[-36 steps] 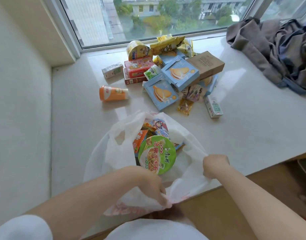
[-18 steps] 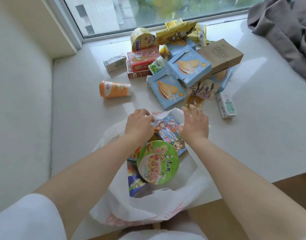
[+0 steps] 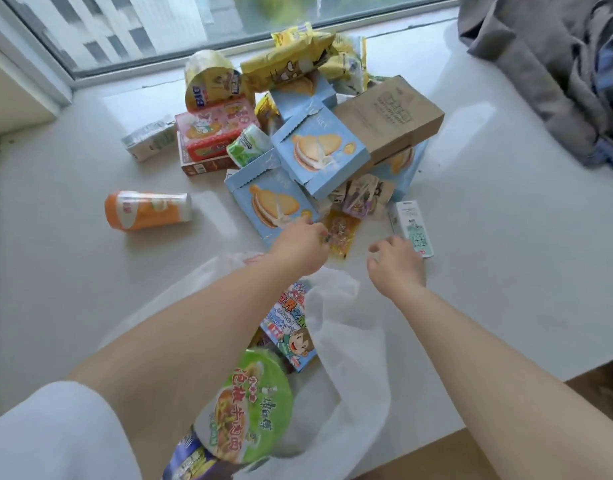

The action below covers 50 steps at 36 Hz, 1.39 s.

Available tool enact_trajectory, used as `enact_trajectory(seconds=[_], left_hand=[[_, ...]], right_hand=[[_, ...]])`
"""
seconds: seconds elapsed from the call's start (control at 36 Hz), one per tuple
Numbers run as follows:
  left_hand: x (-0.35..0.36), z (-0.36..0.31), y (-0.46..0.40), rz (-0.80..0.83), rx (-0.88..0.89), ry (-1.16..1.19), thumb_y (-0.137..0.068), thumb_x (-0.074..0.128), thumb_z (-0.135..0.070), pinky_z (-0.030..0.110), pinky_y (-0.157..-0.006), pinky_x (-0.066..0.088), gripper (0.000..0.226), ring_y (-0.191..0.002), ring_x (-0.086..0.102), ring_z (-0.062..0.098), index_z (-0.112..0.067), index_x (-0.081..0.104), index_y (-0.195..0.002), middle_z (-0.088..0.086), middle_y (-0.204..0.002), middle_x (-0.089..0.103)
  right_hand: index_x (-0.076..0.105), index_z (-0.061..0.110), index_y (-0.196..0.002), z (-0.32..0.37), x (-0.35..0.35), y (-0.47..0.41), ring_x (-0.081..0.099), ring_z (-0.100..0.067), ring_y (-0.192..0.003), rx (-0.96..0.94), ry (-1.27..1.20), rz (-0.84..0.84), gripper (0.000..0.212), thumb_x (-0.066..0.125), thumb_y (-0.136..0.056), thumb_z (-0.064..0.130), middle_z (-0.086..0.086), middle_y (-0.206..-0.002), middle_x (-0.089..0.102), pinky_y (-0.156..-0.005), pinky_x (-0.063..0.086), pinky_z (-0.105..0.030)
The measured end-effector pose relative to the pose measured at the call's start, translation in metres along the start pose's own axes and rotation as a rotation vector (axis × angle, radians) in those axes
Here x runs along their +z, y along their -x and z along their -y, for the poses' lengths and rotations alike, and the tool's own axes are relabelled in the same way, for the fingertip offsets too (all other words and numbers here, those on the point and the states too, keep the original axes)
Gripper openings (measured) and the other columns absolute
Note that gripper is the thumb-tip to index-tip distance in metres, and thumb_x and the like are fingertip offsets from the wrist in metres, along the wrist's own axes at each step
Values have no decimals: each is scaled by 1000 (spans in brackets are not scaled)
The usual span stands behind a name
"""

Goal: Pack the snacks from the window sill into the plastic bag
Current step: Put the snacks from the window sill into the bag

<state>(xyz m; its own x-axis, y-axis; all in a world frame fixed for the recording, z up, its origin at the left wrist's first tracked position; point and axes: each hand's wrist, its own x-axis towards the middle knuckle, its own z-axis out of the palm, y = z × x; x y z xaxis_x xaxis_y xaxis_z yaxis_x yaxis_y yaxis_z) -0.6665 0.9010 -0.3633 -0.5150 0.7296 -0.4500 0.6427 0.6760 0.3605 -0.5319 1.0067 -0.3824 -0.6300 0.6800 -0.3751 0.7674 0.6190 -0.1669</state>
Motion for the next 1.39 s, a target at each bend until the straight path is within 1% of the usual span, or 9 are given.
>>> enact_trajectory(seconds=[0.25,0.39,0.53,0.69,0.97,1.03,1.14,1.28,1.39], left_hand=[[42,-11,-53,43,-115,167,-95,43,-37,36,-96,41,41,-118,48,30,-21,52,-131,12,-136,41],[69,-22,-69,-30,-295,220,-93,48,-42,41,-103,35,50,-129,34,34,-14,45,-135,15,-143,30],[86,-40,-84,-156,-381,94,-90,55,-42,42,-97,37,62,-125,31,34,-21,30,-142,15,-140,29],[97,-51,-94,-270,-490,499,-85,66,-17,40,-90,44,77,-113,53,38,-21,19,-146,16,-131,49],[79,-77,-74,-569,-329,686,-94,53,-35,26,-71,35,30,-87,51,18,-10,54,-110,-3,-94,55],[72,-79,-86,-561,-261,625,-92,56,-32,21,-73,32,27,-92,50,19,-8,56,-105,3,-101,52],[58,-81,-123,-457,-281,525,-92,56,-37,22,-85,29,31,-114,42,22,-10,57,-106,9,-121,46],[48,-81,-145,-368,-304,383,-92,52,-42,27,-80,34,36,-113,46,25,-15,55,-116,6,-120,54],[49,-77,-146,-390,-301,438,-90,57,-41,34,-95,41,41,-117,48,25,-17,54,-122,5,-125,55]], right_hand=[[40,15,-136,-30,-1,-50,33,-29,-126,227,-126,-178,53,54,-85,19,-8,-139,34,-97,36,-39],[29,14,-142,-51,3,-79,33,-28,-128,363,-273,-113,71,62,-81,31,-8,-139,32,-97,36,-40],[40,5,-131,-75,17,-100,36,-28,-126,435,-350,26,76,70,-74,44,-10,-132,36,-95,40,-38],[44,5,-122,-95,24,-106,40,-30,-118,263,-332,-11,60,69,-75,32,-11,-125,41,-88,40,-36],[58,-2,-96,-110,6,-116,52,-39,-102,-332,-62,-159,53,79,-53,19,-19,-114,55,-70,45,-39],[60,-1,-97,-103,-3,-125,50,-40,-111,-439,9,-176,57,81,-50,24,-21,-121,54,-79,45,-41],[48,7,-127,-90,-16,-148,12,-29,-143,-578,121,-51,71,72,-68,38,-12,-151,23,-109,24,-41],[45,17,-133,-93,-20,-167,6,-27,-144,-579,101,50,75,72,-68,44,-10,-155,12,-114,18,-38],[52,19,-127,-91,-17,-173,10,-28,-143,-630,115,20,70,72,-66,46,-8,-152,19,-113,19,-39]])
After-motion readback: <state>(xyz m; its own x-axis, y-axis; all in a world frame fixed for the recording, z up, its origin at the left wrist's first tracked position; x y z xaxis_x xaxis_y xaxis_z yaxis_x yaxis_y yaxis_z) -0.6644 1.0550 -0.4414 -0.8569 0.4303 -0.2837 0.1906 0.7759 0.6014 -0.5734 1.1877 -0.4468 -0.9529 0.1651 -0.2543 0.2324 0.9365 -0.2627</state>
